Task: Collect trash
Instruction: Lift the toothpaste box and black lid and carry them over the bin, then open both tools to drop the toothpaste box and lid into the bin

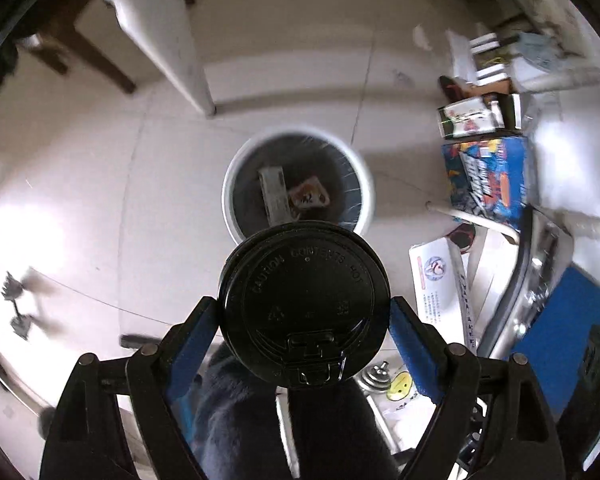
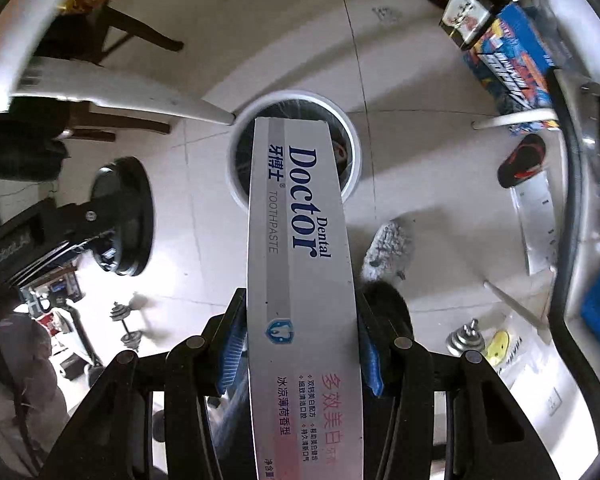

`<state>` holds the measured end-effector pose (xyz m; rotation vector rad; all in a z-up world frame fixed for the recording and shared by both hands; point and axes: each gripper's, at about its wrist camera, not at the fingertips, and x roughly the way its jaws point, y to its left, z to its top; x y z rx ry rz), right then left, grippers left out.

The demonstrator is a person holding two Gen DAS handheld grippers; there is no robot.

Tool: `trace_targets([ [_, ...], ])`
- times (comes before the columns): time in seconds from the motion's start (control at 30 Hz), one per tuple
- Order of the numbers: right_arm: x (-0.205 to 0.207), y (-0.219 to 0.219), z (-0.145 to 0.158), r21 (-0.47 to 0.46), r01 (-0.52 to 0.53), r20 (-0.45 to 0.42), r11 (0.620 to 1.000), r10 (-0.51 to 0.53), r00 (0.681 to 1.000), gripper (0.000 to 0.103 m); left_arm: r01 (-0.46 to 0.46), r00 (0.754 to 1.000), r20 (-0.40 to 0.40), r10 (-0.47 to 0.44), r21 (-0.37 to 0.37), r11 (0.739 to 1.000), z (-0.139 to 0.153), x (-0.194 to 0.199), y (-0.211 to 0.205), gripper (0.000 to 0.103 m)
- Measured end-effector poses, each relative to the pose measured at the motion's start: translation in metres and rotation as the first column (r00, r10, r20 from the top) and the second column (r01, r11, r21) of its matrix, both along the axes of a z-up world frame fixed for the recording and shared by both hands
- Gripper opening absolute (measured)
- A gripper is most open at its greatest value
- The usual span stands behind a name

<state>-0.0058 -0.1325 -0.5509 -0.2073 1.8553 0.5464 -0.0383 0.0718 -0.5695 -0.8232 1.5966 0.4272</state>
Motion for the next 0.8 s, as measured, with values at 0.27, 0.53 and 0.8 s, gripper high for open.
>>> trace_targets([
  [0.27, 0.019, 0.031, -0.134, -0.023, 0.011, -0.046, 1.000, -0.012, 0.999, 0.051, 0.021, 0.999, -0.038, -0.023, -0.046, 0.999, -0.104, 0.021, 0.025, 0.084],
  [0.53, 0.029, 0.044, -0.221, -0.046, 0.001, -0.107, 0.999, -0.006, 0.994, 0.056, 0.059, 0.996, -0.062, -0.060, -0.021, 0.998, -0.128, 0.020, 0.040, 0.103],
  [0.8, 0.030, 0.036, -0.211, -0.092, 0.001, -0.050, 0.996, -0.006, 0.999, 0.103, 0.141, 0.983, -0.142, -0.119, 0.154, 0.978, -0.107, 0.004, 0.043, 0.103],
])
